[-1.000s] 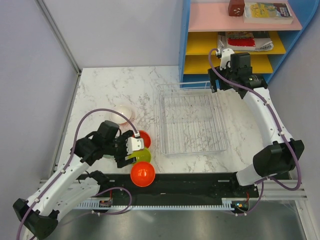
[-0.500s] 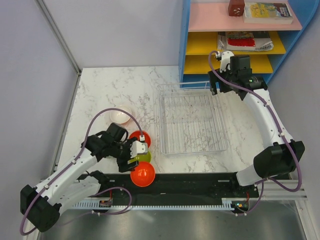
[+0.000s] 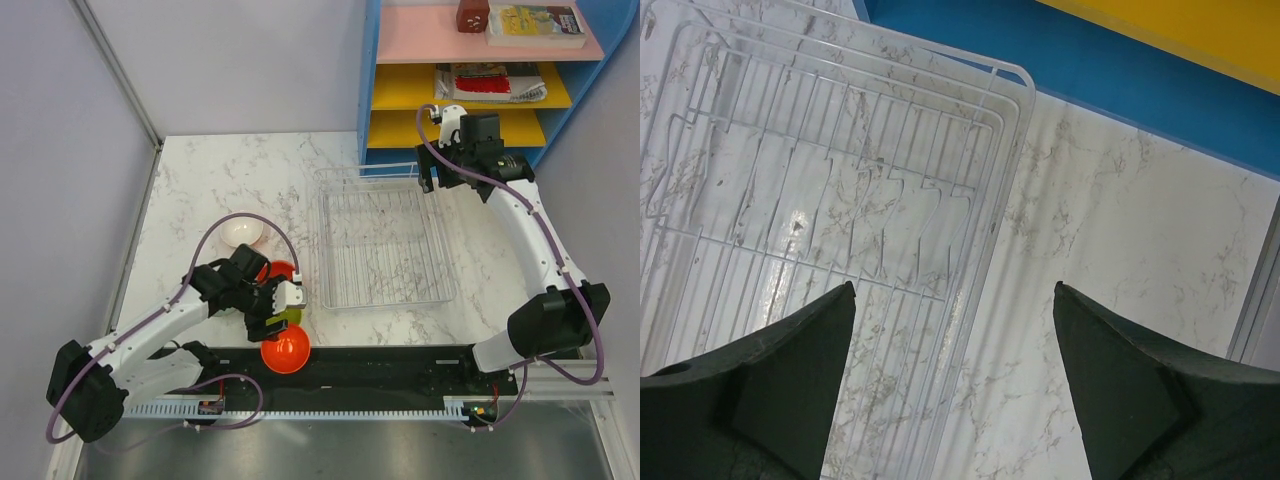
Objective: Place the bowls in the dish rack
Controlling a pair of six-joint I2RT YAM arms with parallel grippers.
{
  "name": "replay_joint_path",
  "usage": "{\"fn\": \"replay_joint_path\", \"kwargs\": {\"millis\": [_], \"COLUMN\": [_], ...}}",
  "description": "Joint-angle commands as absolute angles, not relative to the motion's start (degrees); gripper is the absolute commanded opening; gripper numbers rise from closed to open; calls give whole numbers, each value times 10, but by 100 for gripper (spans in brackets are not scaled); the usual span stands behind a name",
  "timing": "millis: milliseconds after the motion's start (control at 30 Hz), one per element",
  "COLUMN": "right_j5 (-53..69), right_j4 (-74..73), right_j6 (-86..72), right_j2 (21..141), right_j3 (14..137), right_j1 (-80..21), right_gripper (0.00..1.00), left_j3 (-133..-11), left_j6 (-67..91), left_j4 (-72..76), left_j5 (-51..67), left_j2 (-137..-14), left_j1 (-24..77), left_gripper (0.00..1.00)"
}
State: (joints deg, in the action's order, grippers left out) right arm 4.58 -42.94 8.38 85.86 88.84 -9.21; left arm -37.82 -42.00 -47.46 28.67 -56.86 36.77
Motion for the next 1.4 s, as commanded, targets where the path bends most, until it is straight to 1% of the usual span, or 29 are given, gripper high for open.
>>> {"fn": "replay_joint_path", "kwargs": {"millis": [0, 133, 167, 233, 333, 433, 467, 533, 633, 700, 733, 800, 833, 933, 1167, 1367], "right_j5": [62, 65, 65, 68, 69, 69, 69, 69, 70, 69, 69, 69, 69, 69, 69, 70], "right_j4": [-420, -420, -420, -419, -417, -418, -417, -417, -416, -416, -414, -414, -413, -413, -410, -410], "right_j6": [79, 78, 77, 76, 75, 74, 74, 72, 69, 69, 69, 69, 69, 67, 64, 64], "right_j2": [833, 831, 830, 829, 827, 825, 825, 824, 823, 821, 821, 819, 818, 817, 820, 819], "right_j3": [888, 887, 887, 887, 885, 887, 888, 888, 888, 889, 889, 887, 888, 888, 887, 888], "right_j1": [-92, -92, -92, -92, -92, -92, -92, -92, -92, -93, -92, -92, -92, -92, -92, -92], "right_gripper": [87, 88, 87, 87, 87, 87, 87, 87, 87, 88, 88, 88, 88, 87, 88, 88], "left_j3": [-367, -364, -364, -364, -363, -363, -363, -363, -362, -363, -363, -364, -363, -365, -373, -393], "left_j6": [-397, -391, -390, -388, -383, -381, -380, -377, -374, -372, -371, -370, -369, -367, -360, -360], "left_j4": [-425, -402, -400, -393, -389, -386, -385, -382, -378, -375, -374, -371, -368, -363, -336, -295], "left_j5": [274, 258, 256, 256, 254, 251, 251, 251, 249, 246, 246, 241, 238, 223, 178, 127], "left_j2": [-592, -608, -612, -616, -621, -627, -628, -629, -635, -639, -642, -647, -647, -650, -648, -673], "left_j1": [382, 388, 388, 390, 393, 395, 395, 397, 400, 402, 403, 404, 405, 406, 406, 405], "left_gripper": [84, 82, 79, 78, 73, 66, 62, 58, 47, 42, 36, 29, 18, 2, 2, 2]}}
